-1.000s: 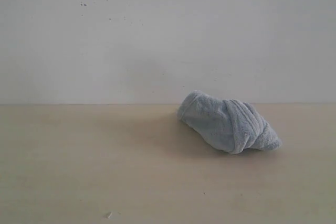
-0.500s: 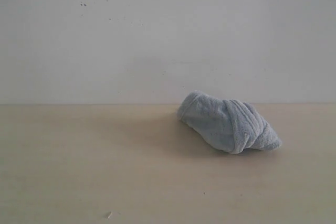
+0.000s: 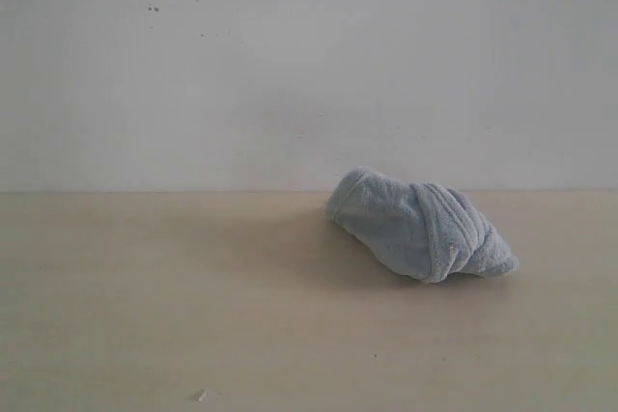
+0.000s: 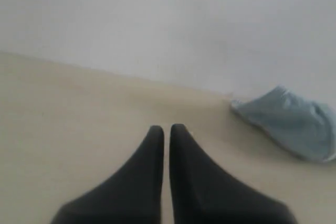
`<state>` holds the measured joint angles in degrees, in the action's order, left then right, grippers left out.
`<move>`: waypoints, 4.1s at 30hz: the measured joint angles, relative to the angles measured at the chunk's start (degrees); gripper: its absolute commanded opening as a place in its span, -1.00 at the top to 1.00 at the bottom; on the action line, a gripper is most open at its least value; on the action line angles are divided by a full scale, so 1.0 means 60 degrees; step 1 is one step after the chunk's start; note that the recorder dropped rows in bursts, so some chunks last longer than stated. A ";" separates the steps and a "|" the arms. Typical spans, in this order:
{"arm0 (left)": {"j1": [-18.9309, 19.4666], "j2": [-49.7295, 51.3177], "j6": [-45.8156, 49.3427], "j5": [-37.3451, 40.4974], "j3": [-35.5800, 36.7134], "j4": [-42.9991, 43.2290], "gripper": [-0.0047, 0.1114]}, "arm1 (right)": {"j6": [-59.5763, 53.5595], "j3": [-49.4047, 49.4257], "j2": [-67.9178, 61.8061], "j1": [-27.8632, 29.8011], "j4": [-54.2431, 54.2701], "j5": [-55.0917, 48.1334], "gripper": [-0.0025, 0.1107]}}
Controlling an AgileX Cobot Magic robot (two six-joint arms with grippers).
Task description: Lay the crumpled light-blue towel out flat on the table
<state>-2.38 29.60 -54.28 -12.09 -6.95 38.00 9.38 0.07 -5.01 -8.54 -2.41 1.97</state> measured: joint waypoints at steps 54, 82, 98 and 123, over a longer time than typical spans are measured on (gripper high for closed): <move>-0.2831 2.0084 -0.0831 -0.4300 -1.8820 0.7975 0.45 | 0.1450 0.0000 0.0000 0.0000 0.0040 0.0427 0.96; -0.2831 1.8797 -0.2025 -0.5879 -1.8820 0.8178 0.85 | 0.1408 0.0000 0.0000 0.0000 0.0040 -0.0137 0.96; -0.2742 1.6568 -0.3087 -0.7886 -1.8820 0.8549 0.85 | 0.1083 0.0000 0.0000 0.0000 0.0040 -0.0329 0.96; -0.1101 1.6367 -0.7301 -0.9563 -1.7146 1.0345 0.85 | 0.2781 0.0000 0.0008 0.0000 0.0040 0.2550 0.96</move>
<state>-8.98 127.80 -98.08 -69.47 -109.82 100.07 26.06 0.07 -4.97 -8.54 -2.17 17.27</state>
